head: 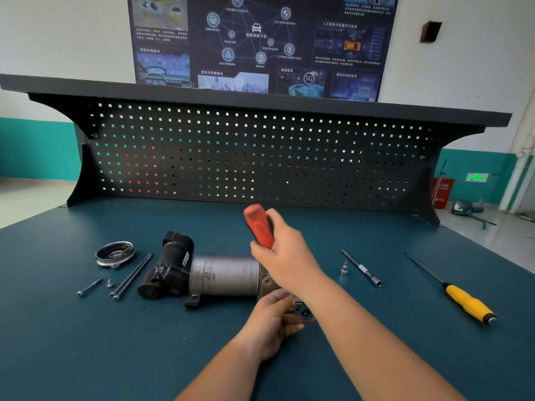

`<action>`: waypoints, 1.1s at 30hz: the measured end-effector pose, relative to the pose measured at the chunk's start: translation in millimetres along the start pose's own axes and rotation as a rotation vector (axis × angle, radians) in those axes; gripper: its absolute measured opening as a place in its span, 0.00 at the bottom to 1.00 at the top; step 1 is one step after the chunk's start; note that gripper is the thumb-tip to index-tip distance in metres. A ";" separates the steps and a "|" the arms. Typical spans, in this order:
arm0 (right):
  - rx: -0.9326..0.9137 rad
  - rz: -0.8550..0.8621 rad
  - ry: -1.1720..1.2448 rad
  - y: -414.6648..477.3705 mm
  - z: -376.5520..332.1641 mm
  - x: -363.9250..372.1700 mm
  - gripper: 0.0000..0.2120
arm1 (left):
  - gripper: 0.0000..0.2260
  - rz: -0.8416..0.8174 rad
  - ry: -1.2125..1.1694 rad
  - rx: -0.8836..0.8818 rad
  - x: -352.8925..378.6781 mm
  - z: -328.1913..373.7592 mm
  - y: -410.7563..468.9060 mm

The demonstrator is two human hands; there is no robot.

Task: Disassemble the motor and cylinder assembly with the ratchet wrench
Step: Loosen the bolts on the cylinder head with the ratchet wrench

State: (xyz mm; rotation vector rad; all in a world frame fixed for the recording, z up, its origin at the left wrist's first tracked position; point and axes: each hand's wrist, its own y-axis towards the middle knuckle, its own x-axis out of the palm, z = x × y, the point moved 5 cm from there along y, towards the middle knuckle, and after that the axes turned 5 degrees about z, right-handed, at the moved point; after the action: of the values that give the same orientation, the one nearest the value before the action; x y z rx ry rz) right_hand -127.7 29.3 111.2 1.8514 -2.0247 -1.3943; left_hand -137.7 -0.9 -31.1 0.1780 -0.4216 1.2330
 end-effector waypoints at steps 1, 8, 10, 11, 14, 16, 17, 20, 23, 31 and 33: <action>-0.004 -0.016 -0.006 0.0 -1.1 3.3 0.09 | 0.10 -0.004 0.000 -0.002 -0.2 0.3 0.4; 0.155 0.257 0.265 -6.4 19.3 -31.5 0.13 | 0.08 0.051 -0.030 -0.014 -0.3 -0.4 1.7; 0.242 0.406 0.412 -16.7 34.6 -45.7 0.13 | 0.09 0.086 -0.032 -0.016 -2.2 -2.4 3.5; 0.276 0.492 0.499 -22.9 42.2 -52.2 0.13 | 0.09 0.090 -0.032 -0.013 -2.6 -2.4 3.8; 0.382 0.767 0.773 -42.5 66.4 -67.5 0.14 | 0.08 0.078 -0.035 -0.013 -2.1 -1.3 3.8; 0.453 0.916 0.894 -55.7 83.5 -72.9 0.14 | 0.08 0.077 -0.039 -0.017 -1.4 -1.3 2.9; 0.495 0.978 0.954 -61.9 92.8 -73.7 0.14 | 0.09 0.078 -0.043 -0.017 -1.0 -0.7 3.0; 0.696 1.122 1.094 -86.6 121.0 -66.5 0.12 | 0.09 0.081 -0.068 -0.016 -1.2 -0.2 2.4; 0.798 1.202 1.169 -104.2 136.7 -54.2 0.12 | 0.07 0.084 -0.082 -0.017 -2.4 -0.8 3.0; 0.514 0.971 0.932 -58.1 102.2 -74.6 0.13 | 0.07 0.031 -0.091 -0.042 -1.2 0.5 1.7; 0.431 0.812 0.846 -40.8 84.6 -74.8 0.13 | 0.09 0.007 -0.084 -0.043 0.2 0.5 1.5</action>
State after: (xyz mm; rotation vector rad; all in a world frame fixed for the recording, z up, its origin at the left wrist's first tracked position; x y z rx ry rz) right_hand -125.7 143.3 73.2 1.1044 -2.1905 0.0410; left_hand -139.2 -0.4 -30.7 0.1919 -0.5219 1.2256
